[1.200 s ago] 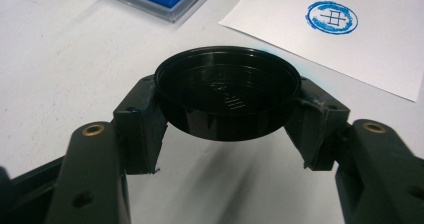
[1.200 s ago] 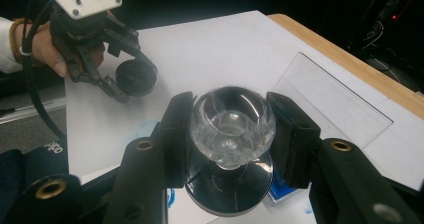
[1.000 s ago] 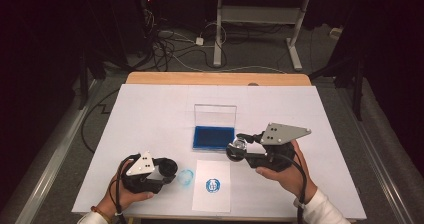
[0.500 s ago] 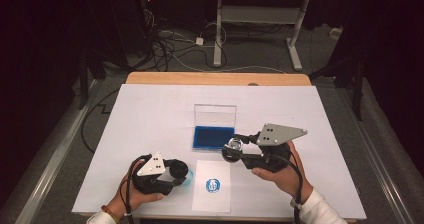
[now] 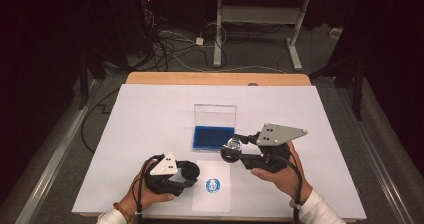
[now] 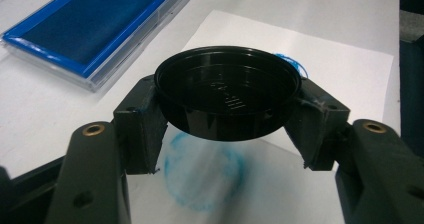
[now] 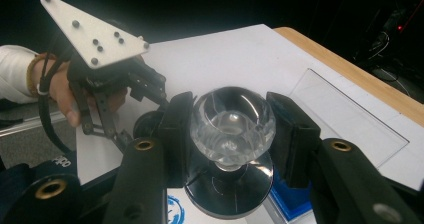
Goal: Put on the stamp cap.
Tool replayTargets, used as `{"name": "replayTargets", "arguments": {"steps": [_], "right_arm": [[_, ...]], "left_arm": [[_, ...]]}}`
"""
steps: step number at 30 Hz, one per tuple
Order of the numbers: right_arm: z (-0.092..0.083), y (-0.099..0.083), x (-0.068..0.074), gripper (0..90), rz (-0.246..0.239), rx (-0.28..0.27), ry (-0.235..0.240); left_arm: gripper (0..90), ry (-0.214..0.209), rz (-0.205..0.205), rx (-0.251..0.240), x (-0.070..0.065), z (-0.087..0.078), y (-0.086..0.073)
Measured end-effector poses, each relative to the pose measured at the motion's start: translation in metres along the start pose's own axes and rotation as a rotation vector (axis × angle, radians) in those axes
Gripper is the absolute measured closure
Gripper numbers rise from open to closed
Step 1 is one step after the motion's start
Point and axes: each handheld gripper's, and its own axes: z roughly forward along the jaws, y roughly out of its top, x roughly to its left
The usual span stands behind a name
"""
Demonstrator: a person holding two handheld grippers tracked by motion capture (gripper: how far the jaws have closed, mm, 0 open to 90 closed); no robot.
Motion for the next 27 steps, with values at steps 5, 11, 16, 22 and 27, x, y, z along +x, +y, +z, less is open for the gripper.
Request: {"name": "replayTargets", "arguments": {"steps": [5,11,16,22,27], "right_arm": [[-0.001,-0.001,0.001,56.9,-0.001,0.001,0.004],[-0.002,0.0,0.001,56.9,-0.004,-0.001,0.001],[0.0,-0.001,0.003,56.9,-0.003,0.007,0.004],[0.005,-0.001,0.007,56.9,-0.013,0.015,0.019],[0.011,-0.003,0.012,56.9,-0.014,0.023,0.03]], "left_arm": [[36.7,-0.016,0.017,0.0,-0.004,0.009,0.007],[36.7,-0.027,0.021,-0.014,-0.007,0.015,0.013],[36.7,-0.038,0.029,-0.022,-0.01,0.018,0.018],[36.7,-0.043,0.038,-0.042,-0.013,0.02,0.024],[36.6,-0.052,0.039,-0.06,-0.015,0.021,0.028]]}}
